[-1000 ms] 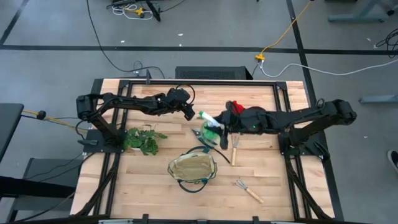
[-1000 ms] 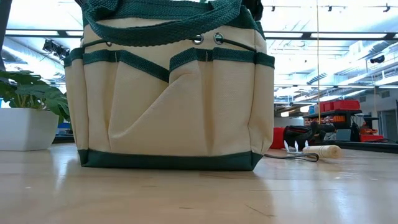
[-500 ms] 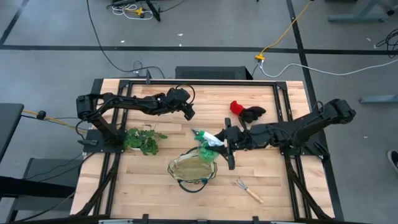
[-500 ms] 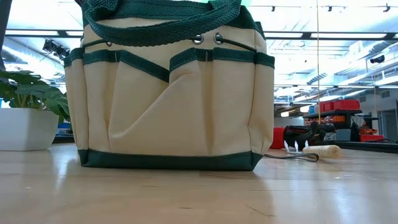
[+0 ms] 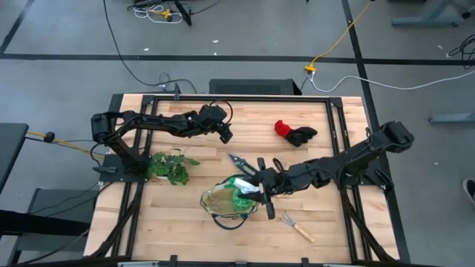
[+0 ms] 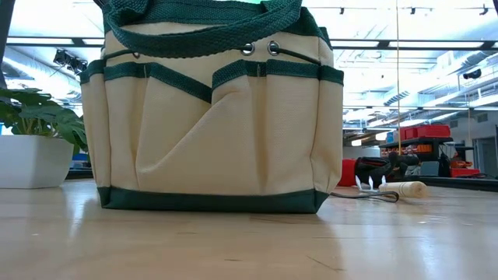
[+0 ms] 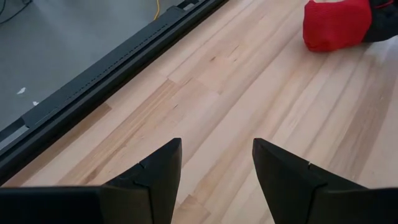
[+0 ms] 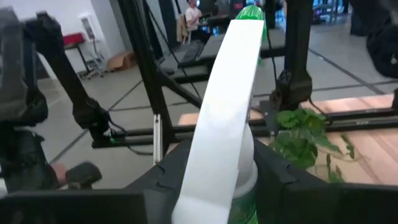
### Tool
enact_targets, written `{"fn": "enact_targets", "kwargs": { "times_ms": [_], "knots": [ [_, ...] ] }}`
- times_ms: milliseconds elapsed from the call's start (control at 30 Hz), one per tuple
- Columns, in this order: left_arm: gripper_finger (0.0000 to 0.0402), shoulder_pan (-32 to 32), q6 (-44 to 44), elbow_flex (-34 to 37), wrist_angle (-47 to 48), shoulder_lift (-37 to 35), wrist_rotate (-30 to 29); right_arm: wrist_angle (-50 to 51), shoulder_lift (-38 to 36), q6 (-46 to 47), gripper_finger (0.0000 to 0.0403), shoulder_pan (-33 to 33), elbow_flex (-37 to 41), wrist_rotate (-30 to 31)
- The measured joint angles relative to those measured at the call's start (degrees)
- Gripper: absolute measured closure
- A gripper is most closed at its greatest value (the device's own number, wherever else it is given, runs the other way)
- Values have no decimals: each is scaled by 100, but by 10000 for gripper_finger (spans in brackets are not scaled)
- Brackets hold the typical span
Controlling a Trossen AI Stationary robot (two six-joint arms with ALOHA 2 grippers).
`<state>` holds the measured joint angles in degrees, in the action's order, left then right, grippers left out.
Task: Pick & Place Garden tools in Gardening bag
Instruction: Put the green spray bottle into the gardening bag
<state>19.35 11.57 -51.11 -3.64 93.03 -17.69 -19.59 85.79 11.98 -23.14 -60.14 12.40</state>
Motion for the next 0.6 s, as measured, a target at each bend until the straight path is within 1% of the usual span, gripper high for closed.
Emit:
{"fn": "enact_targets", "kwargs": {
  "times_ms": [600],
  "knots": [
    [196,1,2,0,0,0,0,-145,574,-193,287,-2,0,68]
  ]
}}
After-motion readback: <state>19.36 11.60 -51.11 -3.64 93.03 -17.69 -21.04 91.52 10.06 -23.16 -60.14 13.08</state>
